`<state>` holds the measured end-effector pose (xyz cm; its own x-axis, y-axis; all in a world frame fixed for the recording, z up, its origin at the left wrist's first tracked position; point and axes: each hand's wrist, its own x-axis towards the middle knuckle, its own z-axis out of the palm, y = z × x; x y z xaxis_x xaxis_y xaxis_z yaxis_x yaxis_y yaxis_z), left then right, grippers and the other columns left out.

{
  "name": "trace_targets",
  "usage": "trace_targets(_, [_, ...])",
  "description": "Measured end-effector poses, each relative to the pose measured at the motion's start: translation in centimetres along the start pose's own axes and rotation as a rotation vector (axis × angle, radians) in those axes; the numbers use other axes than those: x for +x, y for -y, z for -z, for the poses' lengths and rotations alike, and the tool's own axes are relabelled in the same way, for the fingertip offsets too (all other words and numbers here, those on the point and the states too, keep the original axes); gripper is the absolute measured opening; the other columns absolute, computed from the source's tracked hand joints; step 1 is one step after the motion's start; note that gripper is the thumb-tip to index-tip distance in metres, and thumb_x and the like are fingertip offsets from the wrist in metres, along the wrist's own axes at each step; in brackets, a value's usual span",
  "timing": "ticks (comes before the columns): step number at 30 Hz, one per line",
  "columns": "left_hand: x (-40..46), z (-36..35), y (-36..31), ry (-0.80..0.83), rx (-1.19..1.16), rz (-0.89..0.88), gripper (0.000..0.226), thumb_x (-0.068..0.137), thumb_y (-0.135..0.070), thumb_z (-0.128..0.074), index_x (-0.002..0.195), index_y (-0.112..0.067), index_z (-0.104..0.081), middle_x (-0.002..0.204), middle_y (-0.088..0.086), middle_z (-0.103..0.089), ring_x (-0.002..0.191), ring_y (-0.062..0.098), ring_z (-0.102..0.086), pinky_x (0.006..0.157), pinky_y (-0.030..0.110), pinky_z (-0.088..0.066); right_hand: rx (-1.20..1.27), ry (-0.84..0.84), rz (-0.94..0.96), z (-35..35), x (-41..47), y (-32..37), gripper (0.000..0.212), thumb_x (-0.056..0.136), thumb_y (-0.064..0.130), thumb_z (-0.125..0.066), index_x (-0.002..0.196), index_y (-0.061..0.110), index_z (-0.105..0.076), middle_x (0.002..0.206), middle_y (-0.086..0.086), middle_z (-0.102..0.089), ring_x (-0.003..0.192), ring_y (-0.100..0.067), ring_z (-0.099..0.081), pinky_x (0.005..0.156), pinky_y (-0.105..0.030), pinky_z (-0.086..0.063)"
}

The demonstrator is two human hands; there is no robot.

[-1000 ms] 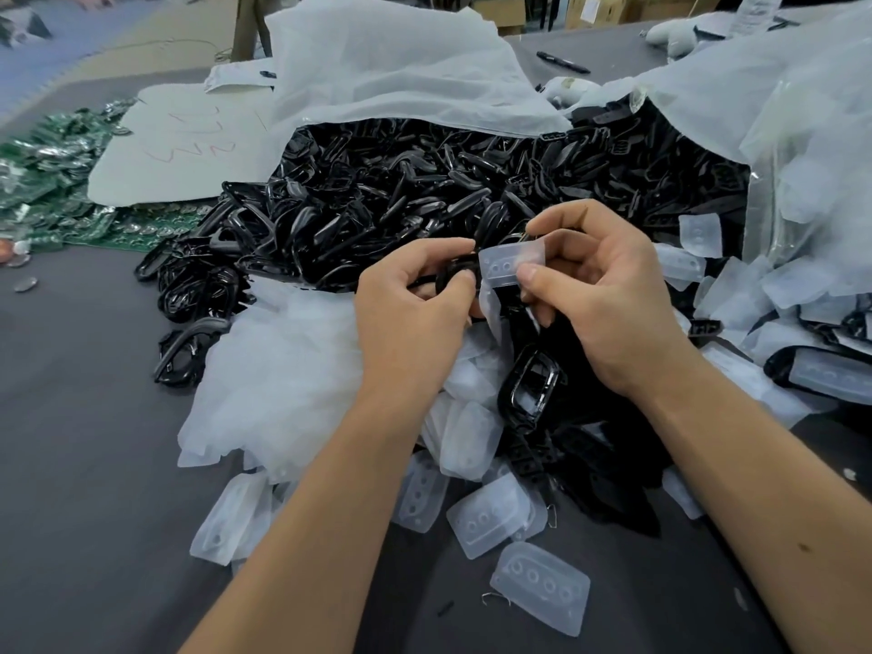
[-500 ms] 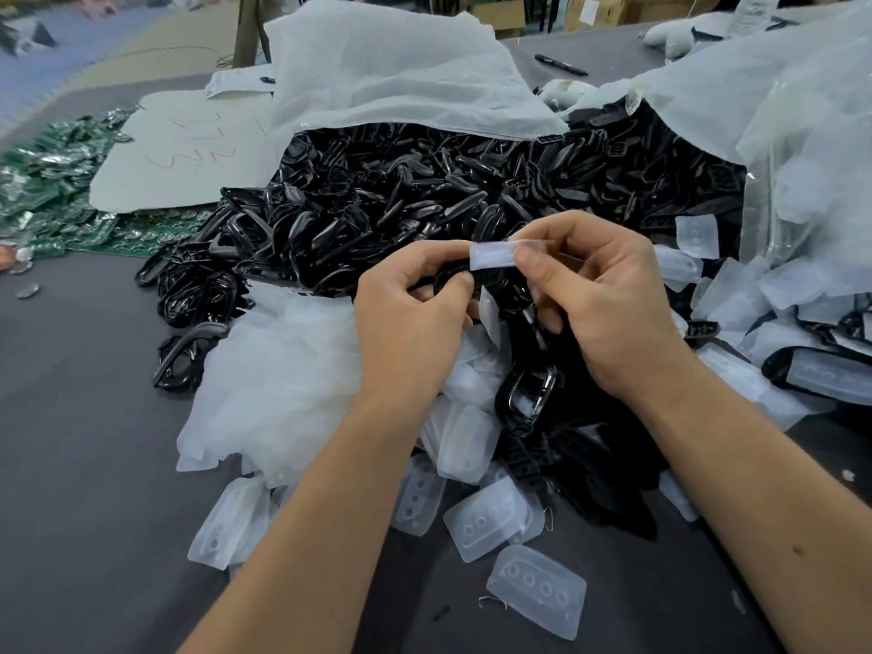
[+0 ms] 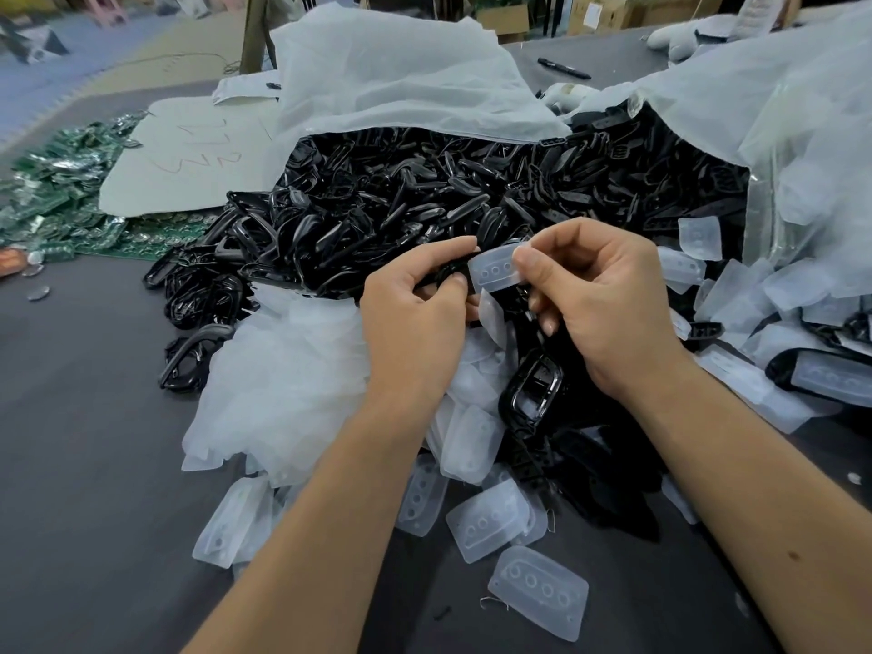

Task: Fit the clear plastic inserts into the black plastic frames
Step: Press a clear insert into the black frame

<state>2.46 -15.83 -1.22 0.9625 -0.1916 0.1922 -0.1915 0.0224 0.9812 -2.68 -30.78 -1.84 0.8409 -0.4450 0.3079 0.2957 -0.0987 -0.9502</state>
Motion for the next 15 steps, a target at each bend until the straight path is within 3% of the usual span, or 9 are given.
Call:
trace_targets(5, [-0.05,-0.12,0.07,-0.030,-0.022,-0.015,0.038,0.094,0.010,-0.056,0.107,-0.017,-0.081,0.077,-0.002,-0.079,0.061,0.007,-0.070,0.063,0.019,-0.055,0.023,0.011,-0.026,0.02,0.00,0.04,0.008,0.095,0.005,-0.073,0.089,0.010,-0.072,0.073,-0.007,-0.072,0.052,-0.015,-0.060,0.041,-0.023,-0.044])
trace_targets(11, [-0.04,-0.23,0.04,-0.002,0.031,-0.022,0.040,0.091,0.009,-0.057,0.111,-0.016,-0.081,0.090,-0.008,-0.080,0.073,0.004,-0.074,0.067,0.015,-0.055,-0.022,0.024,-0.004,-0.10,-0.04,0.05,0.012,0.092,0.002,-0.075,0.089,0.013,-0.073,0.071,-0.004,-0.072,0.053,-0.016,-0.062,0.040,-0.024,-0.045])
trace_targets(15, [0.11,-0.27,0.16,0.015,0.014,0.014,0.048,0.086,0.011,-0.051,0.112,-0.016,-0.080,0.094,-0.003,-0.081,0.078,0.010,-0.076,0.070,0.020,-0.057,-0.024,0.022,0.000,-0.07,-0.07,0.13,0.011,0.093,0.003,-0.074,0.087,0.012,-0.071,0.072,-0.005,-0.072,0.053,-0.018,-0.061,0.040,-0.025,-0.044])
